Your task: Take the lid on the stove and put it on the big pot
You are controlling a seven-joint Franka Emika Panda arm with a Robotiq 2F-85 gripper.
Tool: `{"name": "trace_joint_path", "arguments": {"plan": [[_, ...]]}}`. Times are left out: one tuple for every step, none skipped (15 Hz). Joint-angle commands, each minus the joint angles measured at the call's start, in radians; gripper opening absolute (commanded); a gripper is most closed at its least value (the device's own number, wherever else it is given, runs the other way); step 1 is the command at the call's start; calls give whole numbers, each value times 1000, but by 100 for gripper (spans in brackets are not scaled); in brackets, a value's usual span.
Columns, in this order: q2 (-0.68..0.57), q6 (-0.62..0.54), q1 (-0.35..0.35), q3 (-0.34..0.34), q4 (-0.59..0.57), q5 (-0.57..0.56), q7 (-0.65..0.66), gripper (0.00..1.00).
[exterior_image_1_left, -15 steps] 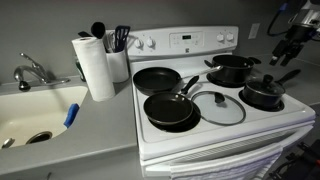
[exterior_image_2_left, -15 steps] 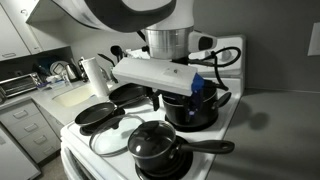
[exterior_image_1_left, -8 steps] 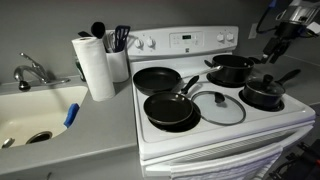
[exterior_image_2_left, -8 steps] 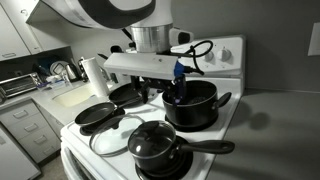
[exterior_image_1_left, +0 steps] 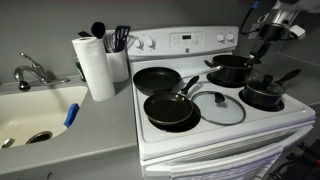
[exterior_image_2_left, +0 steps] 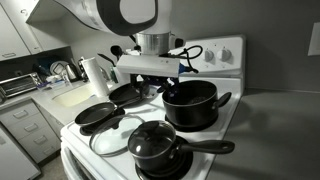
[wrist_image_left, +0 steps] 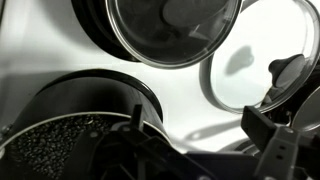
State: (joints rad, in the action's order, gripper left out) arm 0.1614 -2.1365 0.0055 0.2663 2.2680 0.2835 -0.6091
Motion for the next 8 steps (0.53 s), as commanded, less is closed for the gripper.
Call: {"name": "trace_joint_path", "arguments": {"plan": [[-107, 51, -28, -25, -98, 38, -89, 100], [-48, 9, -36, -43, -37, 23, -43, 100], [-68, 17, -39, -46, -54, 23, -51, 100], [-83, 20, -42, -49, -66, 22, -55, 100], [-92, 22, -44, -50, -73, 22, -57, 100], [-95, 23, -45, -50, -76, 22, -59, 100], [-110, 42, -43, -59, -97, 2, -2, 100], [-119, 46, -42, -73, -111, -25, 59, 100]]}}
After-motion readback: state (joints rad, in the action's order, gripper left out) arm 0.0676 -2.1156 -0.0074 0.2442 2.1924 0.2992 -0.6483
